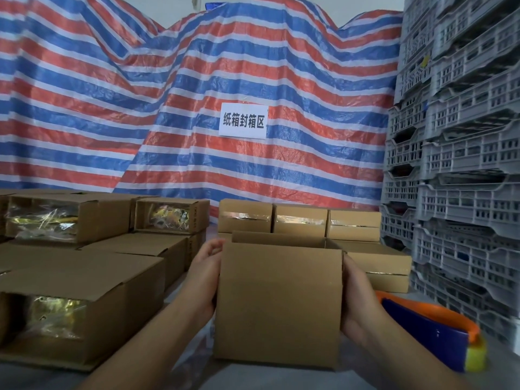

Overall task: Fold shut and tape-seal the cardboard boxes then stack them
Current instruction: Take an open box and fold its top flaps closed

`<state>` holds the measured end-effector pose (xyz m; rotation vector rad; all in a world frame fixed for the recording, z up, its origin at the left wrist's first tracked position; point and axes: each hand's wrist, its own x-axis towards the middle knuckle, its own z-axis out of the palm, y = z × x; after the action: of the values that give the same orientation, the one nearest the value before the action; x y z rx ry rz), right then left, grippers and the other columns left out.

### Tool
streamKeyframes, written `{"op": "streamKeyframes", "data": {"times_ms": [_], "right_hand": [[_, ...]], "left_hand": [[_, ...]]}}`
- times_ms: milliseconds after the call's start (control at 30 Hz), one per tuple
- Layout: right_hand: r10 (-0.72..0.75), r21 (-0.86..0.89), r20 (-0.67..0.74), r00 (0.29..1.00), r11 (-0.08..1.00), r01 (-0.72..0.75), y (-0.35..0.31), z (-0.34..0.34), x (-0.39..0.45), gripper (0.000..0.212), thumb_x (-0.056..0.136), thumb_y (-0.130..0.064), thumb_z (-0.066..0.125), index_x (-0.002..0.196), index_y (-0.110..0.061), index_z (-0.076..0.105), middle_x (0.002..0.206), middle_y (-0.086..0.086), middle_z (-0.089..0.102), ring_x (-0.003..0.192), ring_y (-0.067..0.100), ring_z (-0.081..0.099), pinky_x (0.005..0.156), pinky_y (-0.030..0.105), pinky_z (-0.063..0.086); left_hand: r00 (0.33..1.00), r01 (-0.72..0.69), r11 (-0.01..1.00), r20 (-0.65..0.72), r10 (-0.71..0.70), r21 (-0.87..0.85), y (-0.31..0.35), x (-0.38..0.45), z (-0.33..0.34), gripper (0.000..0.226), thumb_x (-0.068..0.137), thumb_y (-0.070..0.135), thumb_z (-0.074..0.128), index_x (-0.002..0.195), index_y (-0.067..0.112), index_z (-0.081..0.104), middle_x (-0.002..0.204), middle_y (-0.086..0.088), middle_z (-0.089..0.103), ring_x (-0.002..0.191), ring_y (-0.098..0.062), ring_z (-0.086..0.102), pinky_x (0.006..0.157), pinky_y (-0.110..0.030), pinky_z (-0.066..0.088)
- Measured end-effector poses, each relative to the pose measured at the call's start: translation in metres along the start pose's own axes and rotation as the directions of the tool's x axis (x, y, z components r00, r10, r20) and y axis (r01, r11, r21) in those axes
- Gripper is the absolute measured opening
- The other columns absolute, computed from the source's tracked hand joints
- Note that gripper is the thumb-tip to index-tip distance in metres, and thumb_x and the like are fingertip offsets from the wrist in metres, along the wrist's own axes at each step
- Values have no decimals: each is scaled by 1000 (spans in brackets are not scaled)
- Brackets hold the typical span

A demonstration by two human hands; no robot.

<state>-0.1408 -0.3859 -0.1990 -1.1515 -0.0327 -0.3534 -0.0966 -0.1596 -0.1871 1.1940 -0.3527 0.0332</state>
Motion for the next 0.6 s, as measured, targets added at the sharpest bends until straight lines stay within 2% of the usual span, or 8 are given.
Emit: {"op": "streamKeyframes", "data": {"times_ms": [33,100,167,300,400,467,600], "right_hand": [[5,-2,-1,1000,1000,-5,0,1,0,51,96,-54,51,87,-14,82,88,12,76,76,26,74,73,38,53],[23,2,-5,1000,1000,-23,-2,2,-1,51,95,-54,52,86,-14,82,89,12,76,76,26,74,70,36,55],[41,3,-10,999,999,-41,-3,3,-1,51,95,-54,51,86,-14,82,89,12,77,75,25,74,66,34,56],[66,6,-15,998,998,-66,-7,5,-4,49,93,-54,55,85,-14,82,90,13,77,74,27,74,68,35,57],[88,-38,8,996,995,-87,-10,6,-6,41,89,-42,59,71,-13,81,72,9,73,60,22,70,57,31,56],[107,-88,0,994,990,-107,-9,6,-7,41,91,-33,58,60,-14,77,62,6,68,52,19,66,56,31,52],[125,-141,-25,992,982,-127,-14,6,-10,39,97,-27,57,68,-11,78,65,8,68,54,21,65,63,34,52]], "left_hand": [[1000,27,999,12,-27,29,0,-1,2,14,94,19,57,106,17,65,85,-12,74,73,-24,72,65,-37,54],[996,89,994,4,-89,66,-1,-2,3,19,99,21,52,92,9,66,81,-12,69,72,-24,66,68,-35,50],[991,129,988,24,-131,85,1,-3,5,25,99,25,51,88,8,67,79,-11,66,71,-22,64,69,-34,49],[981,124,986,138,-139,113,3,-2,-1,28,81,38,61,82,14,75,76,-8,72,66,-19,71,64,-31,50],[973,110,987,188,-130,113,2,0,-4,33,74,42,63,87,15,76,81,-8,73,70,-19,71,65,-31,50],[971,106,989,202,-126,106,2,0,-4,30,72,43,64,80,18,79,83,-8,74,71,-19,72,64,-31,51],[969,94,989,216,-117,116,2,-2,-3,30,70,45,64,79,21,80,85,-8,75,74,-19,73,66,-31,52]]}}
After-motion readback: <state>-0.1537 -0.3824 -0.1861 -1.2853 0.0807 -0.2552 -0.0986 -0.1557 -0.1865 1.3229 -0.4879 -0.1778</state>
